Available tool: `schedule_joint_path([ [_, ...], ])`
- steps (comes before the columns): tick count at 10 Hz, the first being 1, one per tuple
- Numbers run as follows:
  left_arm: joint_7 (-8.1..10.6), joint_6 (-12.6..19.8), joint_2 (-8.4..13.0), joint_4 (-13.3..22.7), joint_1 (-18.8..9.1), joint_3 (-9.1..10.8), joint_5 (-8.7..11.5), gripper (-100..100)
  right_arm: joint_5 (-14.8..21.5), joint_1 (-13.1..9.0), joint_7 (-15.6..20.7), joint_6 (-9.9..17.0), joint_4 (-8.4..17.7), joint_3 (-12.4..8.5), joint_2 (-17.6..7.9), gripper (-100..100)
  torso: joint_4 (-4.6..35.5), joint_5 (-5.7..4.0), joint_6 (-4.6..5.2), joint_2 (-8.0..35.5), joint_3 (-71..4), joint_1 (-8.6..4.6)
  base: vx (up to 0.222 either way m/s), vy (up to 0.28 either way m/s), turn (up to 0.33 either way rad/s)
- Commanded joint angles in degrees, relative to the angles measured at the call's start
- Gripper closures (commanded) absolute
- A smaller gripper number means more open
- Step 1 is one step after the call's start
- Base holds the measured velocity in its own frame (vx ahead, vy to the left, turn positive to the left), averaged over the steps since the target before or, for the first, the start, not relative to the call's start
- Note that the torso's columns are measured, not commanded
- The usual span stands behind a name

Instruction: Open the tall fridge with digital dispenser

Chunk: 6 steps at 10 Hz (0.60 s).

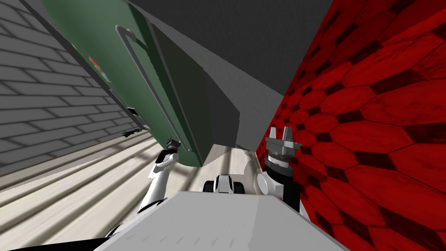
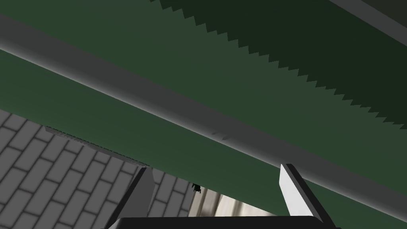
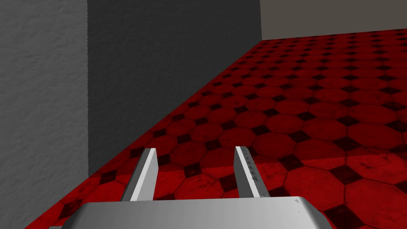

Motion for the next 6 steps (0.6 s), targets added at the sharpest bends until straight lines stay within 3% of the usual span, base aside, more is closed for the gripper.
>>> schedule_joint_path([
  [1,0.7,-0.7,2.5,5.3,-4.6,4.59,-0.9,-100,0.0,0.0,0.0,0.0,0.0,0.0,0.0,0,0.1,-0.02,0.41,0.0,0.0,0.05,-0.144,-0.041,-0.218],
  [2,0.7,-0.7,2.5,5.9,-5.2,4.78,-0.9,-100,0.0,0.0,0.0,0.0,0.0,0.0,0.0,0,0.1,-0.05,0.25,0.0,0.0,0.02,-0.047,-0.019,-0.038],
  [3,1.41,-1.6,4.6,9.7,-7.0,6.6,-1.7,-100,0.0,0.0,0.0,0.0,0.0,0.0,0.0,0,0.1,-0.08,0.05,0.0,0.0,0.01,-0.086,-0.062,-0.258],
  [4,1.41,-1.6,4.6,10.9,-7.7,8.16,-1.7,-100,0.0,0.0,0.0,0.0,0.0,0.0,0.0,0,0.1,-0.07,0.33,0.0,0.0,-0.1,-0.114,-0.044,-0.242],
  [6,1.41,-1.6,4.6,11.5,-9.3,8.77,-1.7,-100,0.0,0.0,0.0,0.0,0.0,0.0,0.0,0,0.1,-0.15,0.33,0.1,0.1,-0.19,-0.039,-0.012,-0.019],
])
